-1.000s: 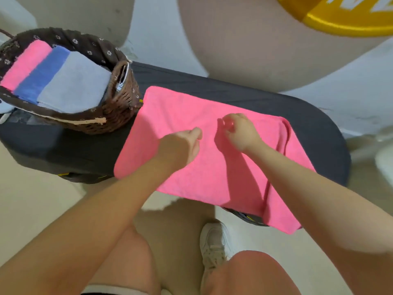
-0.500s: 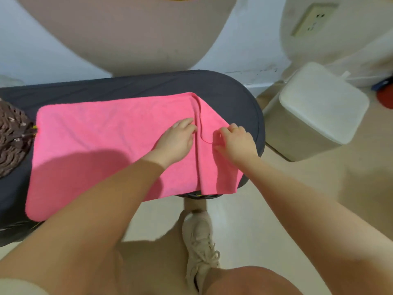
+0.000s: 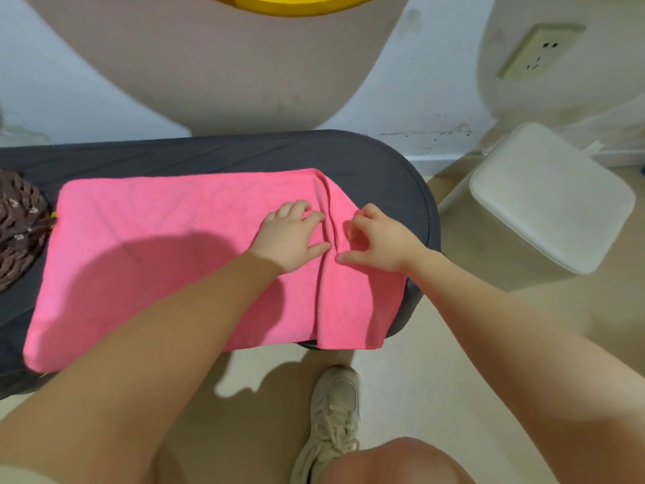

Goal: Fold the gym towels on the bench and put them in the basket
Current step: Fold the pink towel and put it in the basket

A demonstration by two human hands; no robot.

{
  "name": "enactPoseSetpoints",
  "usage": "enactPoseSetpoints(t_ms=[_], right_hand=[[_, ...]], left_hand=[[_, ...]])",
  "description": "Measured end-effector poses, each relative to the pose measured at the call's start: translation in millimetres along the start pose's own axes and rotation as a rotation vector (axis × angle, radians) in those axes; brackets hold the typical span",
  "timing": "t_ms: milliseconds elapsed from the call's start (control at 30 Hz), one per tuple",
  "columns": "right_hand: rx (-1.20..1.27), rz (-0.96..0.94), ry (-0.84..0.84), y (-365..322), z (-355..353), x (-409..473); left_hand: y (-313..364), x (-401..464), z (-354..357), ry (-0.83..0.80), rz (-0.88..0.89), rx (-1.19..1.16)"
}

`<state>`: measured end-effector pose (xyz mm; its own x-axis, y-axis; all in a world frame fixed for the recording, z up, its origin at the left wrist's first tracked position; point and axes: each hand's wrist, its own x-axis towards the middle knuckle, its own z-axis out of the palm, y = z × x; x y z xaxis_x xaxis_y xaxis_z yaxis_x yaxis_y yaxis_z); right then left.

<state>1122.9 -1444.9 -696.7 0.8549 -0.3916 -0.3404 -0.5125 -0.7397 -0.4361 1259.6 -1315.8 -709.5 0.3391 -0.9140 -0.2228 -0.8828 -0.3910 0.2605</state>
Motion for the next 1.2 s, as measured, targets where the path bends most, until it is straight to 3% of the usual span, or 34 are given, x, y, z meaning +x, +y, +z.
enactPoseSetpoints(t_ms=[133, 233, 300, 433, 500, 667, 833, 1000, 1200], right_hand=[[-0.287, -0.123, 0.048, 0, 9, -4], [-0.234, -0.139, 0.121, 3, 9, -2], [-0.021, -0.057, 0.209, 6, 5, -2], [0.407, 0.305, 0.418, 19, -20, 5], [0.437, 0.394, 0.503, 30, -34, 12], [0.334, 0.458, 0.533, 48, -61, 44], [0.485, 0.656, 0.679, 56, -57, 42], [0.489, 0.733, 0.582, 60, -8, -26], [0.911, 0.81, 0.386, 47, 33, -80]], left_hand=[[5, 4, -5, -0.048, -0.022, 0.059], [8, 7, -8, -0.065, -0.033, 0.107], [10, 9, -8, -0.057, -0.022, 0.121], [13, 19, -7, -0.099, 0.018, 0.062], [11, 26, -8, -0.128, 0.024, 0.017], [10, 31, -7, -0.215, 0.025, 0.05], [18, 25, -4, -0.255, 0.003, 0.052], [24, 15, -4, -0.214, 0.12, 0.137], [51, 1, 12, -0.237, 0.27, 0.154]])
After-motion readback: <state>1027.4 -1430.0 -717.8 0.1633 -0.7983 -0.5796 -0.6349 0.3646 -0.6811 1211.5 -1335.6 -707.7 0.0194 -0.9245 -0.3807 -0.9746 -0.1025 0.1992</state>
